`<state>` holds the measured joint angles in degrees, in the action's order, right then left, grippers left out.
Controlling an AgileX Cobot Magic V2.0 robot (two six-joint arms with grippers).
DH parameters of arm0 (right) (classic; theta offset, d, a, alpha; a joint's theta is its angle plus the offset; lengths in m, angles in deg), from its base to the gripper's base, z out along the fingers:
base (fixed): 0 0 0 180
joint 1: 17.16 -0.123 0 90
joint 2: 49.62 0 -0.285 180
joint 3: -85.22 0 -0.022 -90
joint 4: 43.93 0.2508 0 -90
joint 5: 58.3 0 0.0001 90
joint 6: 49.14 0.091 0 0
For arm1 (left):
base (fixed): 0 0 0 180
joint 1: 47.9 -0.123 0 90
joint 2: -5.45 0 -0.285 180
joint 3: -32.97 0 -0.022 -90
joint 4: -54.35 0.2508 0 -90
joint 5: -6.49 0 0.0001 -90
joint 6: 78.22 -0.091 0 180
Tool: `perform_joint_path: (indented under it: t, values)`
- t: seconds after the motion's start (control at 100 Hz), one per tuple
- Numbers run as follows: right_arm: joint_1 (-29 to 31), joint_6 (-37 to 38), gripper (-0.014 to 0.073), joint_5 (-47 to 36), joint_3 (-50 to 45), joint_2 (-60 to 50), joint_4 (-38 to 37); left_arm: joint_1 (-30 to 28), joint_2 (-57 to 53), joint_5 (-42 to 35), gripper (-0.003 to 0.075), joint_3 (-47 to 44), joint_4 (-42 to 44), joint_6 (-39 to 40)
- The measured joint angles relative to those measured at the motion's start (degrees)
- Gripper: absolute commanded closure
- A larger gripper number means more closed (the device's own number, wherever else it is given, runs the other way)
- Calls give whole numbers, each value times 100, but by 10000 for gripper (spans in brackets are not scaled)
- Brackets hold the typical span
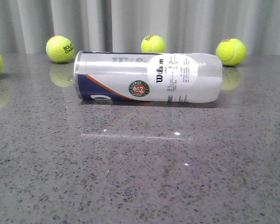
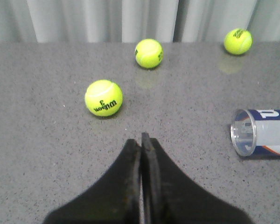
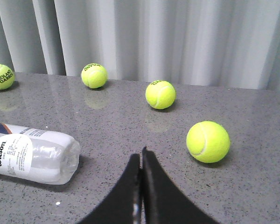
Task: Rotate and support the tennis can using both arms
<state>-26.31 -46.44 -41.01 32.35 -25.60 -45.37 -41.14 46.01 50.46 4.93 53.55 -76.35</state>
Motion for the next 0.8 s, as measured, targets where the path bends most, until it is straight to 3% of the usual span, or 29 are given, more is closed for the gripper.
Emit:
perform_joint_path:
  t: [0.18,0.46,0.53,0.59,0.67,0.8]
  values:
    - [0,0,662,0,0,0,0,0,1085,568,741,654,0,0]
    - [0,0,662,0,0,0,0,0,1884,650,737,696,-35,-143]
    - [0,0,662,0,0,0,0,0,1958,660,703,696,-93,-235]
    - [0,0,662,0,0,0,0,0,1983,673,641,696,-133,-261]
    - [0,0,662,0,0,0,0,0,1983,673,483,696,-158,-282]
    - [0,0,662,0,0,0,-9,0,1983,689,138,696,-169,-282]
